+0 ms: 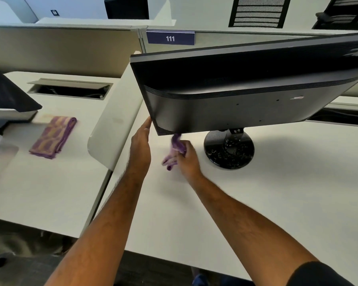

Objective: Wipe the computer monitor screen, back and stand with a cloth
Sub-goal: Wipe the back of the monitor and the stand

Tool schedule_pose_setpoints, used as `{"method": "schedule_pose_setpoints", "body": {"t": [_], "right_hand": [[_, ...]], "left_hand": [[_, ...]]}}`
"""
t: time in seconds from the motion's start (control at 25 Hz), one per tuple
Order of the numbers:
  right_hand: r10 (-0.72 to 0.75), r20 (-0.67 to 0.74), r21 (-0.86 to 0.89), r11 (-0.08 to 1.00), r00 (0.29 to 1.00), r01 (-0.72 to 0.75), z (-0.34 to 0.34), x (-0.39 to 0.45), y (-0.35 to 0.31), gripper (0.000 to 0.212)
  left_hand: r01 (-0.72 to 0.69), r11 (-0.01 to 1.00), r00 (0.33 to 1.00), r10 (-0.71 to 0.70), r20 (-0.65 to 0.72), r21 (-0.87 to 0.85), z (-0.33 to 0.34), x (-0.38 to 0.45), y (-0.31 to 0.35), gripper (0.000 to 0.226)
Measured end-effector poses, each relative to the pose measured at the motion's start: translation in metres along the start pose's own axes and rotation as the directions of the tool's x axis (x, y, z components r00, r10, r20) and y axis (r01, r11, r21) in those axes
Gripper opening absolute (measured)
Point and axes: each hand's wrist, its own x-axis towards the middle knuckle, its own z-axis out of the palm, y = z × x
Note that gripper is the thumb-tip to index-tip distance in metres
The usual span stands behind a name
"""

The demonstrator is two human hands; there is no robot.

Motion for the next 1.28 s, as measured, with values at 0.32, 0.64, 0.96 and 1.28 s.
{"method": "schedule_pose_setpoints", "body": {"t": [0.32,0.64,0.96,1.28], "right_hand": [[0.001,-0.489,0.264,0.953,0.872,0.147,-0.028,0.015,-0.016,0.04],[0.082,-0.287,0.316,0.949,0.954,0.013,0.069,0.012,-0.024,0.056],[0.012,0.185,0.1,0.994,0.983,-0.031,0.071,0.007,-0.045,0.025],[0.131,-0.433,0.265,0.964,0.892,-0.013,-0.037,0.009,0.02,0.045]], "left_hand": [[0.03,0.999,0.999,-0.031,-0.029,-0.035,0.001,-0.001,0.001,0.056],[0.084,0.996,0.996,-0.083,-0.038,0.016,0.007,-0.01,0.015,0.057],[0.102,0.989,0.992,-0.093,-0.085,0.111,0.001,-0.013,0.017,0.056],[0.007,0.999,0.999,-0.005,-0.034,0.054,0.004,-0.013,0.01,0.058]]}}
